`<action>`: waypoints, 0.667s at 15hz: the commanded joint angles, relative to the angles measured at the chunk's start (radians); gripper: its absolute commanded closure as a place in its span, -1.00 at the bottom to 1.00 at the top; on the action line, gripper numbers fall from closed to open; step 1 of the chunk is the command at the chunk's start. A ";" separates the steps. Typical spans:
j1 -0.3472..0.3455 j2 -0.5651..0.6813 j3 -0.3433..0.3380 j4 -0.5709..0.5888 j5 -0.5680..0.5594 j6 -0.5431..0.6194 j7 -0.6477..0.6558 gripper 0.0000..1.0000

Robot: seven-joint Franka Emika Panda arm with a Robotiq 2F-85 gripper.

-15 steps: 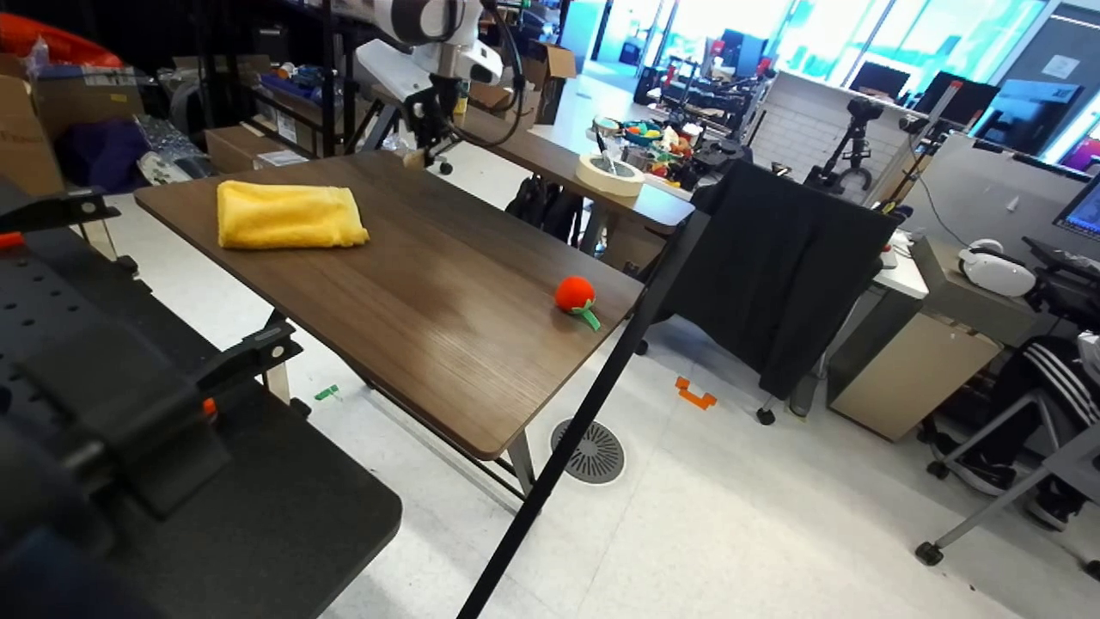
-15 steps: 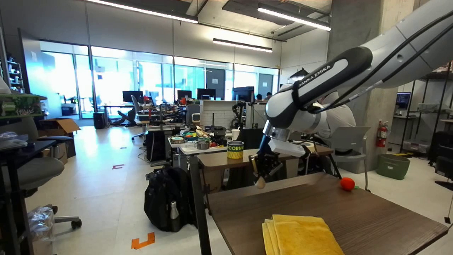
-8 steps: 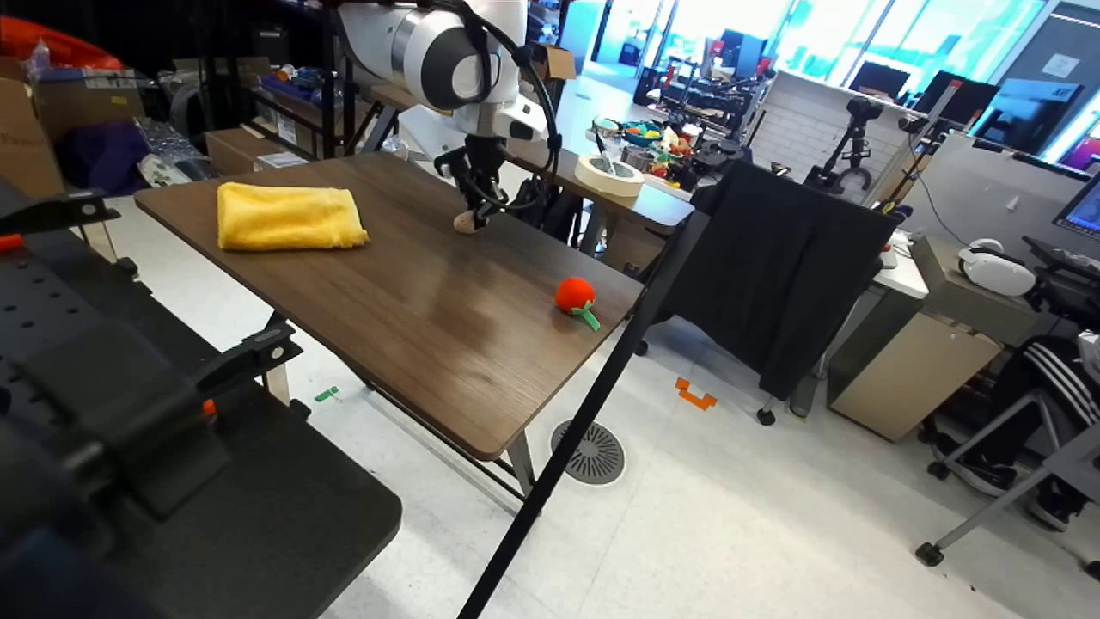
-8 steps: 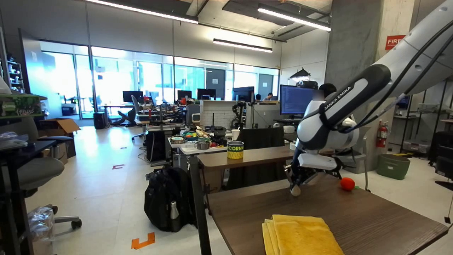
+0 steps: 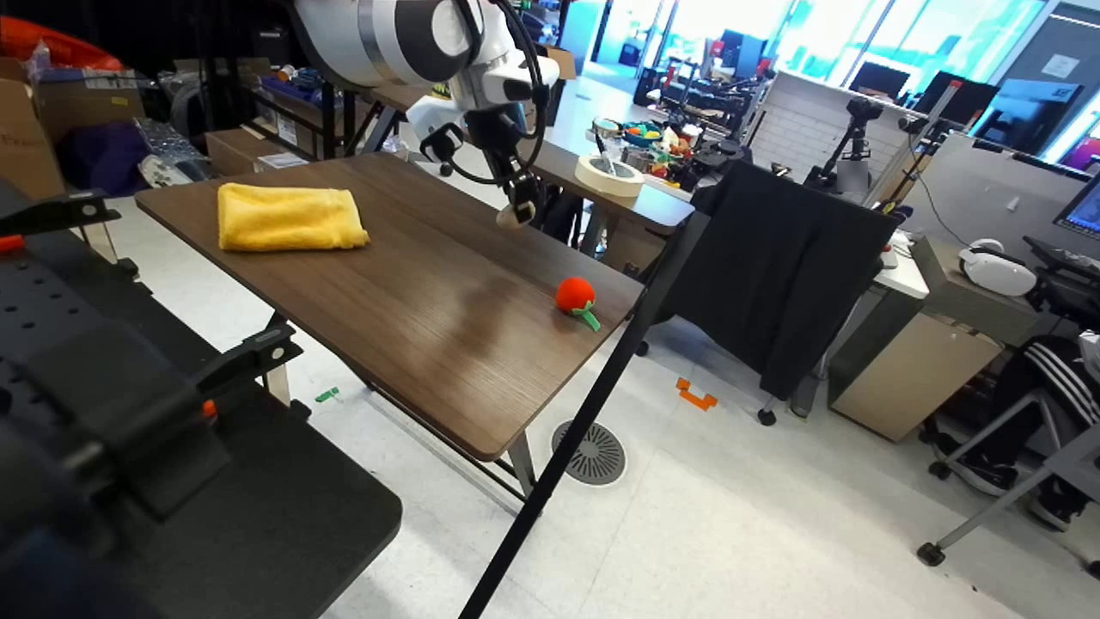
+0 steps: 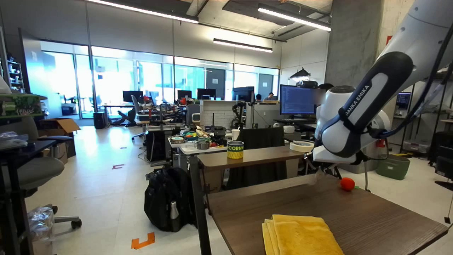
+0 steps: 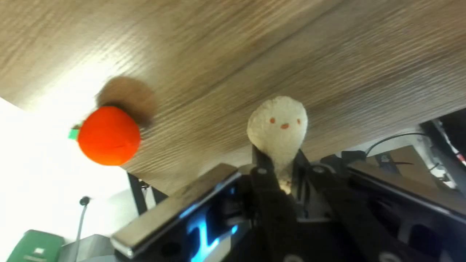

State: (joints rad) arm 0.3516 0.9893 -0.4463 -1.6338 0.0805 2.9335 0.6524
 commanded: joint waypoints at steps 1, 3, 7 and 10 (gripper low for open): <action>0.186 -0.103 -0.157 -0.248 -0.017 0.053 0.124 0.92; 0.292 -0.122 -0.231 -0.358 -0.018 0.107 0.176 0.92; 0.486 -0.083 -0.386 -0.523 0.057 0.233 0.258 0.92; 0.383 -0.144 -0.259 -0.525 0.100 0.348 0.161 0.92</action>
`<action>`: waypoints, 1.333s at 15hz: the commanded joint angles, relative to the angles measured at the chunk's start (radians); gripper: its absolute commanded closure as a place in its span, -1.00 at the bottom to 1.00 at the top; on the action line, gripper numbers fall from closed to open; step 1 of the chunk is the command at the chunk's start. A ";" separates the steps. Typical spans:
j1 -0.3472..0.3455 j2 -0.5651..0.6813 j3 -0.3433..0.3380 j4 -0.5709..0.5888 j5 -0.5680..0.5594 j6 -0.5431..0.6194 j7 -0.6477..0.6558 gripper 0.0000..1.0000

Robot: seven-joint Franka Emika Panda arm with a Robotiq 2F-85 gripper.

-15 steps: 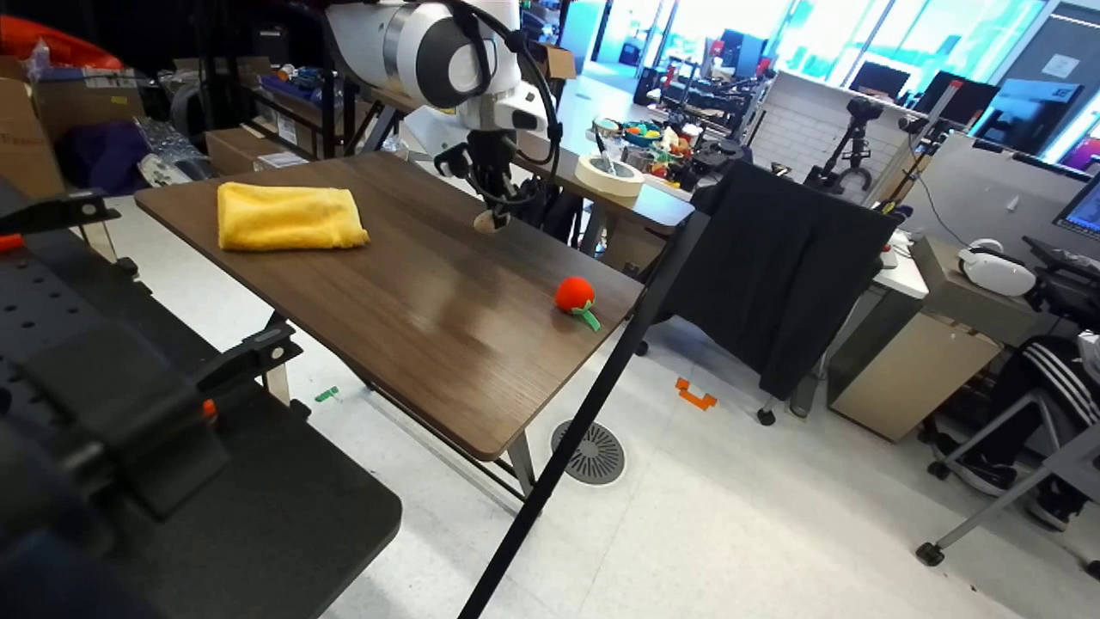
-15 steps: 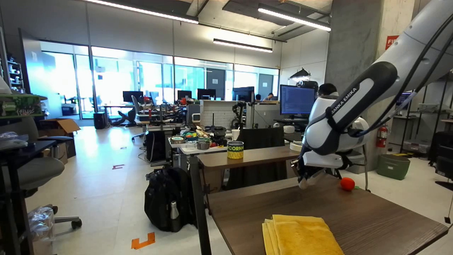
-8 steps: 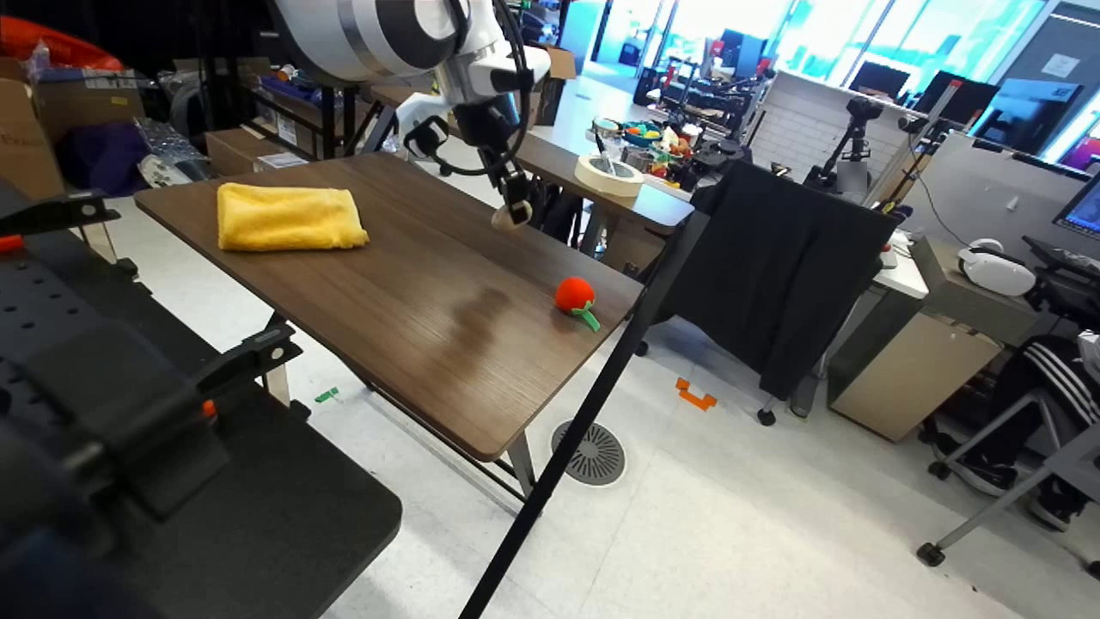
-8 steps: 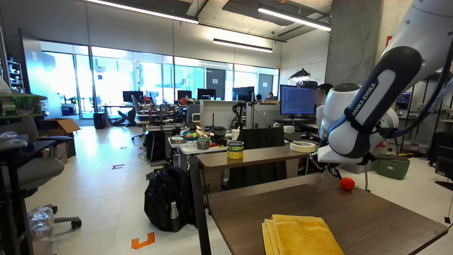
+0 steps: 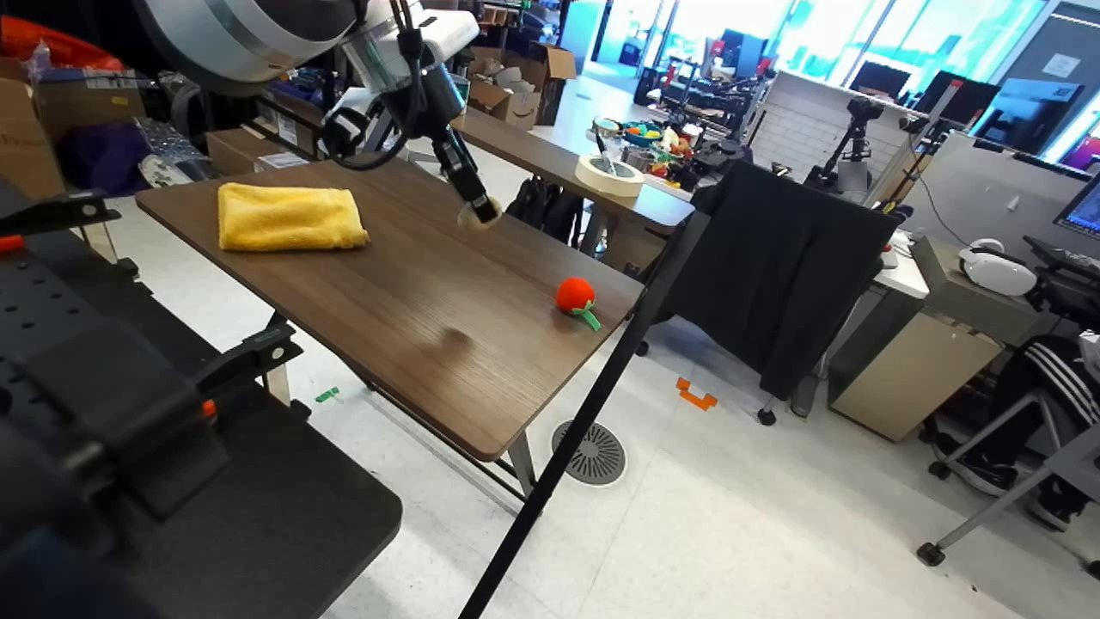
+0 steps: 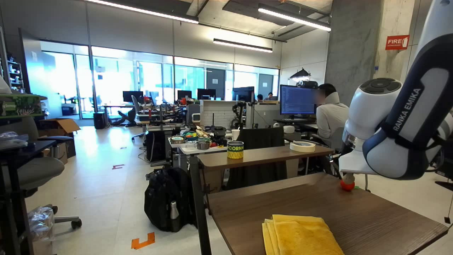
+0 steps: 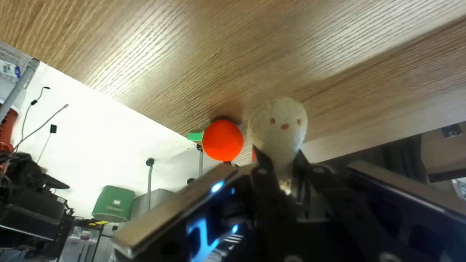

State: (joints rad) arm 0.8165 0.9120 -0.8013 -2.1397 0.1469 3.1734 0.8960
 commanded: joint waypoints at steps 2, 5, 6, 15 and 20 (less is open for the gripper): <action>-0.206 -0.090 0.230 0.046 0.027 0.139 -0.158 0.92; -0.405 -0.095 0.432 0.165 0.025 0.121 -0.273 0.92; -0.457 -0.088 0.475 0.210 0.037 0.098 -0.303 0.92; -0.610 0.038 0.515 0.479 0.119 -0.107 -0.364 0.92; -0.613 0.126 0.500 0.570 0.109 -0.162 -0.340 0.92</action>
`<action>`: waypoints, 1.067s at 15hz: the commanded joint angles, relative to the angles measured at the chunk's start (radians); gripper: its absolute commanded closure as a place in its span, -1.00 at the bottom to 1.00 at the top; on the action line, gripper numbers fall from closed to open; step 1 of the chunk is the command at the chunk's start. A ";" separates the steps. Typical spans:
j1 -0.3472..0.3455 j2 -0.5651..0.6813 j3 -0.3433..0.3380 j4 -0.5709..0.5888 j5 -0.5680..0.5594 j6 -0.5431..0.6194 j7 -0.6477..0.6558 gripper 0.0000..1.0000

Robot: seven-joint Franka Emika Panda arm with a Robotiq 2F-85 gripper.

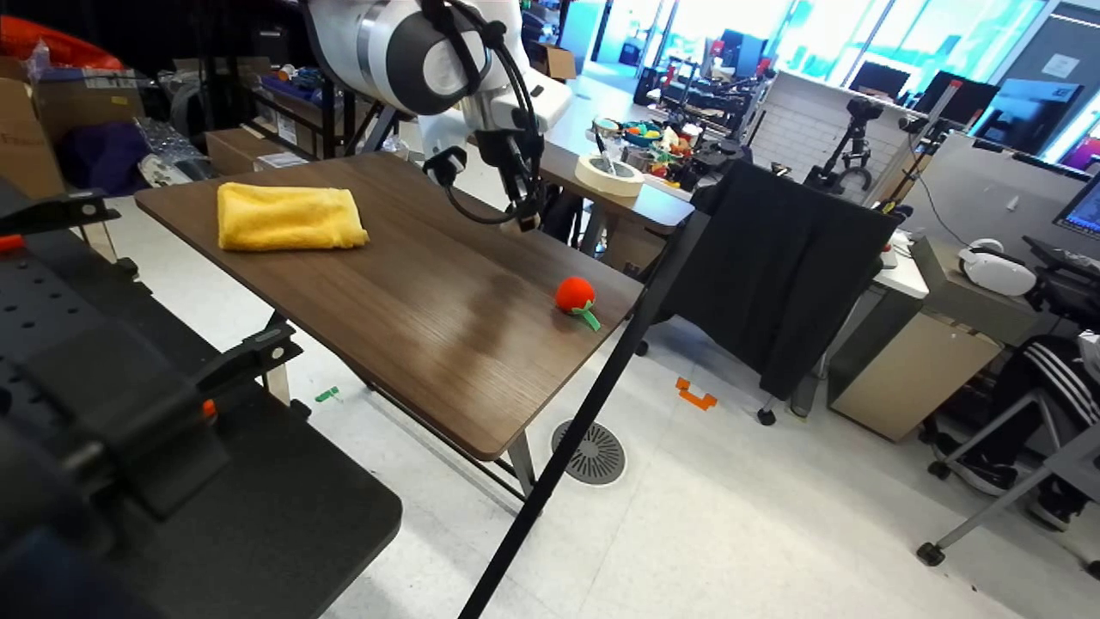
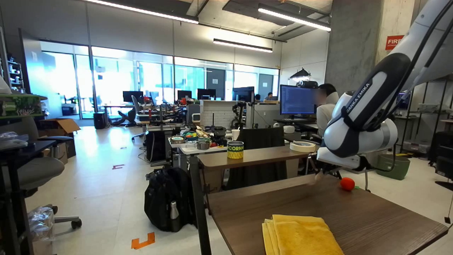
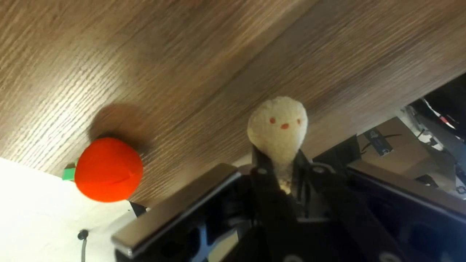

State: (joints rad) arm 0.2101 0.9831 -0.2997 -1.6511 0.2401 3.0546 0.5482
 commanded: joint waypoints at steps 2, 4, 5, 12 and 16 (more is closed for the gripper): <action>-0.004 0.067 0.000 0.093 0.010 -0.054 0.006 0.86; 0.002 0.071 0.002 0.090 0.008 -0.051 0.002 0.17; 0.002 0.063 0.009 0.082 0.006 -0.053 -0.005 0.06; 0.003 -0.157 0.165 -0.156 -0.017 -0.045 -0.148 -0.98; -0.006 -0.299 0.313 -0.286 -0.026 -0.082 -0.249 -1.00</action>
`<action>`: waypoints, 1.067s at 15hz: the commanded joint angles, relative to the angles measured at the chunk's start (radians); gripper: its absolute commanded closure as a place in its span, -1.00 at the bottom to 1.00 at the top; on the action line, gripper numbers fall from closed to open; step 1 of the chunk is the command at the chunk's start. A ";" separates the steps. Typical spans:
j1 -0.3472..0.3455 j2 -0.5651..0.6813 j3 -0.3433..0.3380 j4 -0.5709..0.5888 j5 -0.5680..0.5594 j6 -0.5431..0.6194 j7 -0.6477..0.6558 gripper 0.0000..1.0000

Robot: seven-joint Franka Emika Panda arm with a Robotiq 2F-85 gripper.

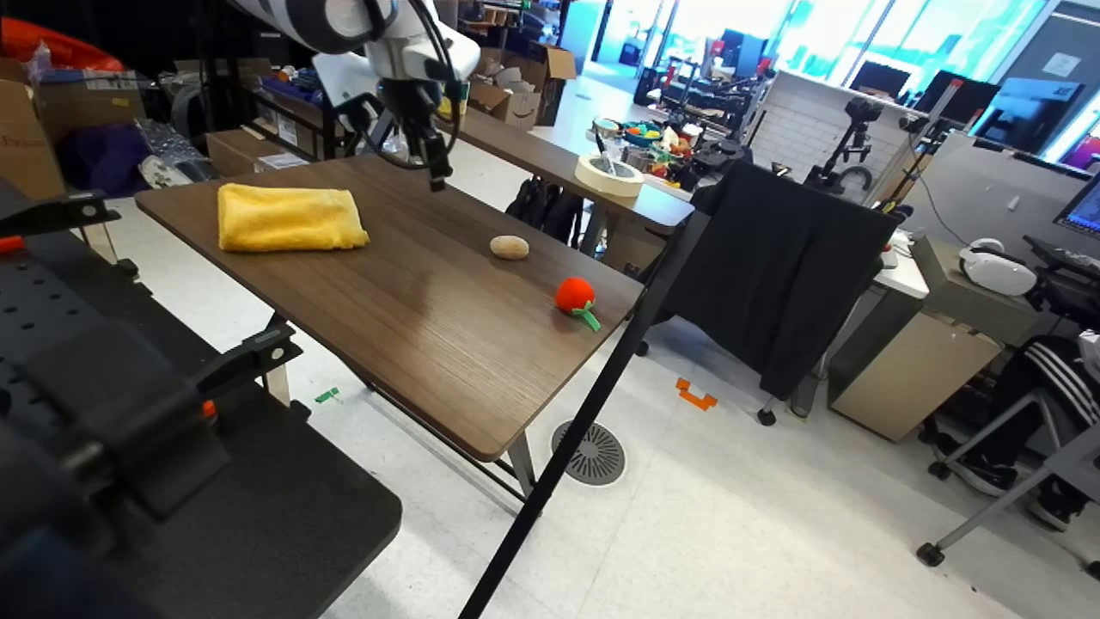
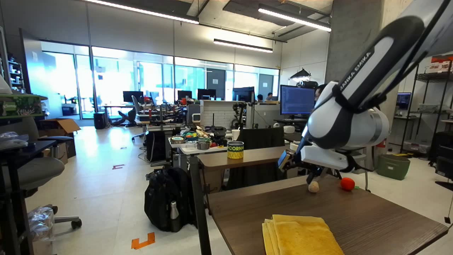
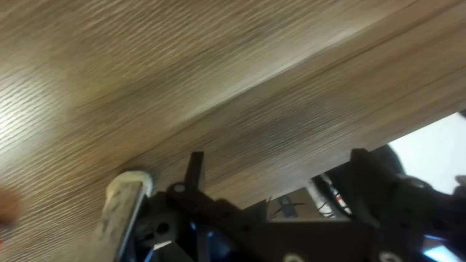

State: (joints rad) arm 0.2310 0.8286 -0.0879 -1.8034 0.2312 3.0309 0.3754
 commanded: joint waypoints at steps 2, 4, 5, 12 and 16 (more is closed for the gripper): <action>-0.053 -0.185 0.184 -0.158 -0.016 -0.112 -0.124 -1.00; -0.081 -0.192 0.264 -0.147 -0.004 -0.185 -0.177 -1.00; -0.097 -0.185 0.298 -0.135 0.004 -0.227 -0.208 -1.00; -0.117 -0.153 0.358 -0.125 0.023 -0.248 -0.269 -1.00; -0.119 -0.152 0.358 -0.125 0.023 -0.248 -0.272 -1.00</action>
State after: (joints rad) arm 0.1012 0.6770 0.2794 -1.9320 0.2438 2.7867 0.1082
